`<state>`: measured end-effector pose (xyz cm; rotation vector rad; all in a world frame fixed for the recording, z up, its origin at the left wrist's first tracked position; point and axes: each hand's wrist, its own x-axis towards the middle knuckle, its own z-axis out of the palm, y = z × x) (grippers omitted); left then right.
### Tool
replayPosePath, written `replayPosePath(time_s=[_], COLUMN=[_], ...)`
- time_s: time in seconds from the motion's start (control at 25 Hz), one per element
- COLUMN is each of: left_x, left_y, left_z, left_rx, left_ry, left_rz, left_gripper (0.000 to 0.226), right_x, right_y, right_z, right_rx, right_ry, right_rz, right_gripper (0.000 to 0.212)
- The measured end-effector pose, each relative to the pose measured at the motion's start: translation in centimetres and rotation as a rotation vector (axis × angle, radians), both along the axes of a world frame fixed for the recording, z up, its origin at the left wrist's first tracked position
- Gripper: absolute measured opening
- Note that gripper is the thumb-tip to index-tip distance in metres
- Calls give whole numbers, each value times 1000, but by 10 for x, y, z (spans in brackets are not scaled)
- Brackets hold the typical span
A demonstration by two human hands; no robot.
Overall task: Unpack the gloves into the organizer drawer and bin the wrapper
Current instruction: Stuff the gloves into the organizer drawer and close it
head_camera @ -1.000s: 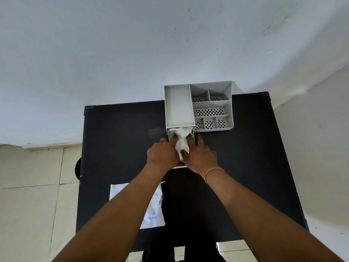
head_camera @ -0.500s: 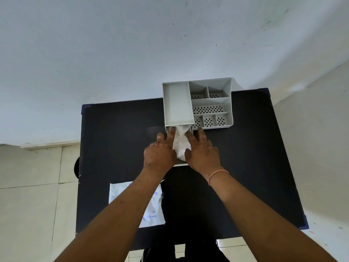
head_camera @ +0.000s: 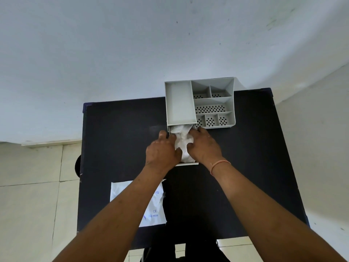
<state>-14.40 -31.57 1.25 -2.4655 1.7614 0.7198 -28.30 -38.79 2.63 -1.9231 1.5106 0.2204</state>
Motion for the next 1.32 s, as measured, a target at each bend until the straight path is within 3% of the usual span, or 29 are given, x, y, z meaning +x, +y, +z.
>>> replayPosePath(time_s=[0.08, 0.16, 0.28, 0.36, 0.48, 0.6, 0.76, 0.84, 0.96, 1.12, 1.2, 1.32], left_x=[-1, -1, 1, 4, 10, 16, 20, 20, 16, 11, 7, 3], left_y=[-2, -6, -10, -10, -2, 10, 12, 10, 14, 26, 33, 41], left_z=[2, 1, -5, -8, -11, -13, -18, -20, -19, -15, -13, -18], left_rx=[-98, -95, 53, 103, 70, -68, -117, -32, 22, -168, -254, -315], left_ry=[-42, -50, -83, -67, 49, 113, 119, 88, 135, 253, 330, 478], left_rz=[-19, -45, -119, -141, -109, -78, -61, -119, -164, -55, 62, 229], left_gripper=[60, 68, 71, 69, 67, 64, 53, 55, 62, 54, 52, 46], right_x=[-3, -2, 2, 1, -5, -16, -11, -5, -3, -5, -2, 5], right_y=[4, 10, 12, 6, 2, 6, 10, 10, 8, 4, -1, -9], right_z=[3, 2, -6, -12, -15, -15, -18, -21, -20, -7, -2, -1], right_rx=[-232, -329, -116, 13, 117, -31, 46, 12, 24, -133, -150, -19], right_ry=[-19, 28, 203, 223, -44, -160, 116, 180, 97, 59, 153, 250], right_rz=[-23, 37, 149, 155, 30, -61, 150, 167, 126, 47, 69, 121], right_gripper=[41, 44, 61, 65, 60, 55, 97, 104, 93, 64, 65, 72])
